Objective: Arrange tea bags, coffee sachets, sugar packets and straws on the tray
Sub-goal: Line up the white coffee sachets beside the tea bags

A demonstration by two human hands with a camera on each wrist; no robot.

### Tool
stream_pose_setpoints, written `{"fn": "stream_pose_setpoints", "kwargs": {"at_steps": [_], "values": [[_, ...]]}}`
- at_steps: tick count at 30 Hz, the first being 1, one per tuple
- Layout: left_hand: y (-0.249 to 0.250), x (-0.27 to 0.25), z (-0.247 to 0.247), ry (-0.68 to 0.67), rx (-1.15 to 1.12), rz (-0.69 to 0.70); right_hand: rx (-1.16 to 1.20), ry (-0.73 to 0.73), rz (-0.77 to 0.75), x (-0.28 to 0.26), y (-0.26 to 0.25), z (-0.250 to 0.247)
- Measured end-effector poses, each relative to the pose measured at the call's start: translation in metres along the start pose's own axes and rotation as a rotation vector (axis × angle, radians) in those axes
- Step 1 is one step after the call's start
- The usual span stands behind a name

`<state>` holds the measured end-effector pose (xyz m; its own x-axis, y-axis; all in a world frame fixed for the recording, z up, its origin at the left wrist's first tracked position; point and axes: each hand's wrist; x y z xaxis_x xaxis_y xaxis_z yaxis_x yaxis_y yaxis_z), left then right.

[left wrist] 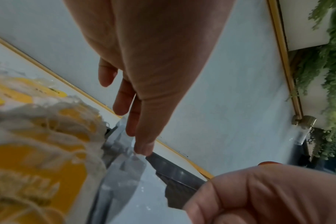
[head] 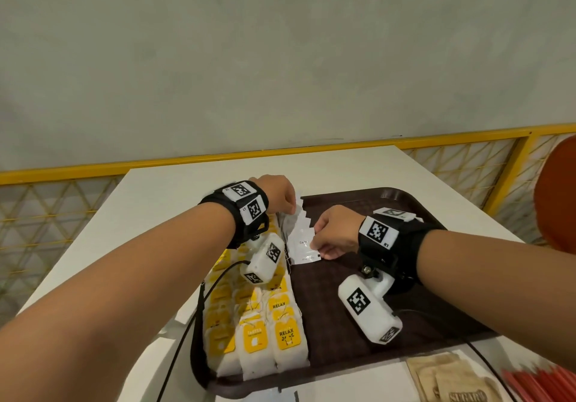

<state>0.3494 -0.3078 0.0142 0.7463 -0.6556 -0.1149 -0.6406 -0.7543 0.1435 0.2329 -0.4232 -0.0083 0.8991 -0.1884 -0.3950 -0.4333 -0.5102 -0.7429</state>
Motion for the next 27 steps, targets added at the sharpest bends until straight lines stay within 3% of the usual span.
{"fn": "stream_pose_setpoints", "kwargs": {"at_steps": [10, 20, 27], "values": [[-0.002, 0.004, 0.006, -0.004, 0.053, -0.088, -0.028, 0.028, -0.002, 0.009, -0.005, 0.004], [-0.013, -0.004, 0.003, 0.072, -0.204, -0.143, -0.001, 0.141, -0.088, 0.014, -0.003, 0.008], [-0.023, -0.009, -0.007, 0.101, -0.266, -0.162, 0.113, 0.255, -0.116, 0.021, 0.000, 0.004]]}}
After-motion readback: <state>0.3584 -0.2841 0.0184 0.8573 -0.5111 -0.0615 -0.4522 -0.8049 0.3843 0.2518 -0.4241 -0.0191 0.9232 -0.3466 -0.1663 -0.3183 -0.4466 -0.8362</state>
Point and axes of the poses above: each hand's wrist, its own x-axis towards the middle knuckle, its own z-axis out of the palm, y = z × x, and after that the axes turned 4 degrees about -x, right-handed
